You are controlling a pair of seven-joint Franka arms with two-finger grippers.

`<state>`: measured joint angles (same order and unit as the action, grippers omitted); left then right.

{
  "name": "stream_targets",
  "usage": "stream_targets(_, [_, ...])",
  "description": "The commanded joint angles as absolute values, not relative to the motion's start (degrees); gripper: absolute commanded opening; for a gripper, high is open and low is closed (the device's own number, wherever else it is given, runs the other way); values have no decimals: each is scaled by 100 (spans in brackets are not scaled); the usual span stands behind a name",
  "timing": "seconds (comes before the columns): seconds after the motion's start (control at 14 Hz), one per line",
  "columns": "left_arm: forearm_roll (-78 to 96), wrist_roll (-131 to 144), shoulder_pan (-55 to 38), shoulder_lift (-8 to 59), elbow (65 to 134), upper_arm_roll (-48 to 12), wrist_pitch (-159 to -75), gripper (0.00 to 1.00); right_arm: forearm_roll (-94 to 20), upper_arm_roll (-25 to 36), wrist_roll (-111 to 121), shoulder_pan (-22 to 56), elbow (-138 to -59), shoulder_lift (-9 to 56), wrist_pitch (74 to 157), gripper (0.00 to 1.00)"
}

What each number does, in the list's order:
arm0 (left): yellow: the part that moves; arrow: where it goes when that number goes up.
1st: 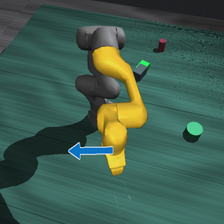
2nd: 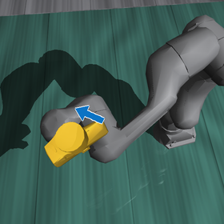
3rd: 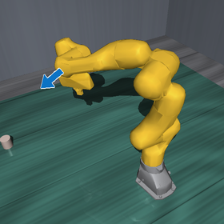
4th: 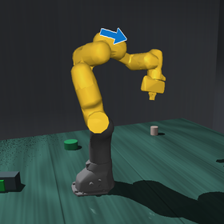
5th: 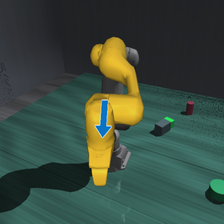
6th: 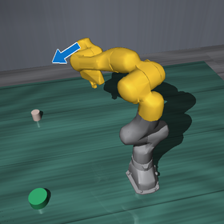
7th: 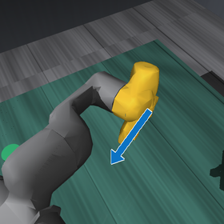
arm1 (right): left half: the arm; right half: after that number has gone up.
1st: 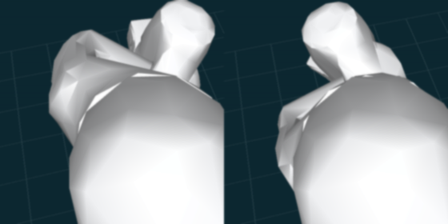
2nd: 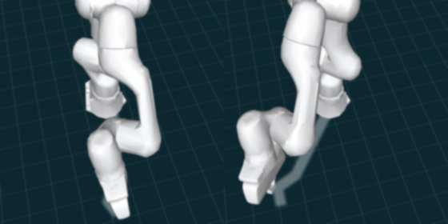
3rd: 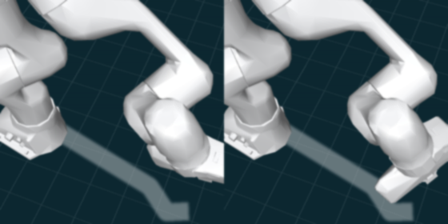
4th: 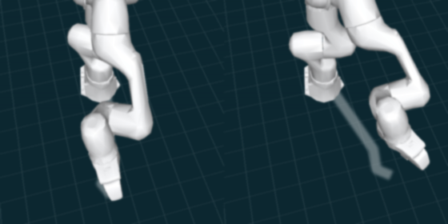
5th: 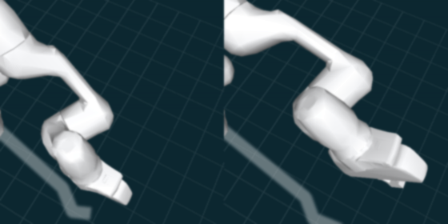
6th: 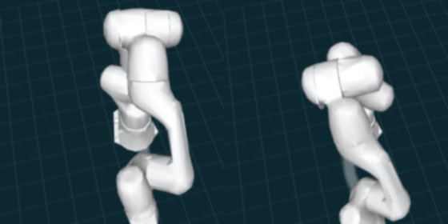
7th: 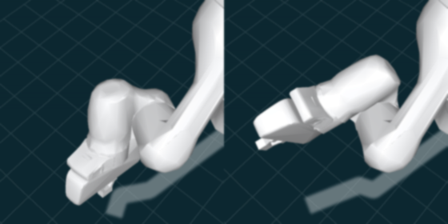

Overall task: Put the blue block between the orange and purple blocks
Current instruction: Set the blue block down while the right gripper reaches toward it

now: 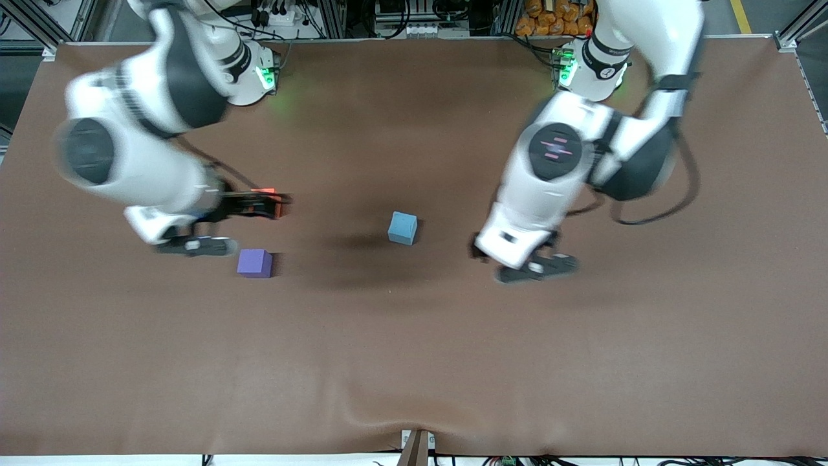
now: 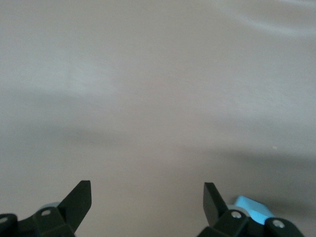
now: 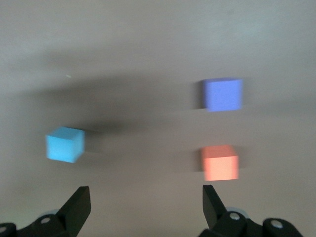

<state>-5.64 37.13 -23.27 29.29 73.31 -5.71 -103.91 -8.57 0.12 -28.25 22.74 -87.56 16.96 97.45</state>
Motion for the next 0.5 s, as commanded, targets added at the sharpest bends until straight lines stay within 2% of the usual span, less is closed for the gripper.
stream_targets(0.0, [-659, 2974, -1743, 2602, 7550, -668, -10118, 100, -958, 88, -4222, 3134, -8754, 2125, 10561, 100])
stream_targets(0.21, [-545, 1937, -908, 2242, 7646, -720, -9801, 100, -949, 88, -4842, 3874, -8771, 2836, 11695, 100])
stream_targets(0.43, [-334, 1258, -449, 1786, 8172, -747, -9765, 100, -897, 97, -4834, 4235, -8789, 3409, 12199, 100])
